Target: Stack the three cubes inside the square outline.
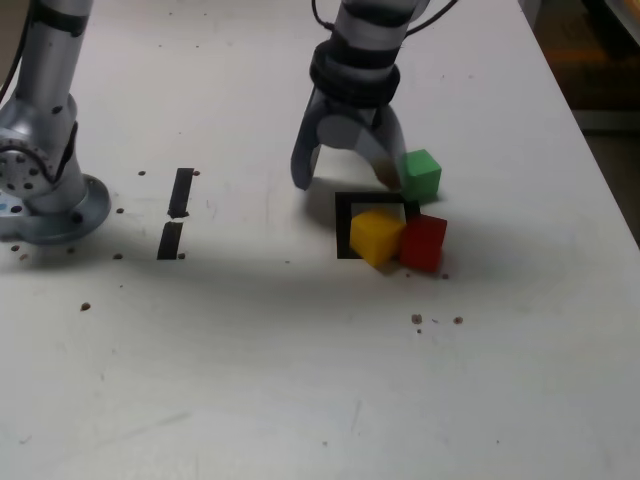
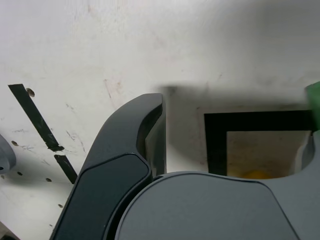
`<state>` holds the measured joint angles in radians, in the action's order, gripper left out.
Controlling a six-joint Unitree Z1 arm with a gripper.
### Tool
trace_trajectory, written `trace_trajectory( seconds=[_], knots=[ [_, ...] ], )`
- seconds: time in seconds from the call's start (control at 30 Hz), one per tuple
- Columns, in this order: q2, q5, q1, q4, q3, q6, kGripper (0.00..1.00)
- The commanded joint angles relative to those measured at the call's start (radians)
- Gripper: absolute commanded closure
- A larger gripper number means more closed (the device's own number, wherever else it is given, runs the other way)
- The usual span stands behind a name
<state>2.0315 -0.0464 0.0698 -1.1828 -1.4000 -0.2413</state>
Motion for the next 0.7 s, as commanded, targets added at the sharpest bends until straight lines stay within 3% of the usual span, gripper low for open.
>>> trace_trajectory(
  seconds=[0.0,0.4,0.67],
  knots=[
    [0.013,0.002,0.009,-0.010,-0.016,-0.004,0.04],
    [0.078,0.036,-0.018,-0.021,-0.046,0.005,0.04],
    [0.046,0.052,-0.069,-0.017,-0.018,0.038,0.04]
  ],
)
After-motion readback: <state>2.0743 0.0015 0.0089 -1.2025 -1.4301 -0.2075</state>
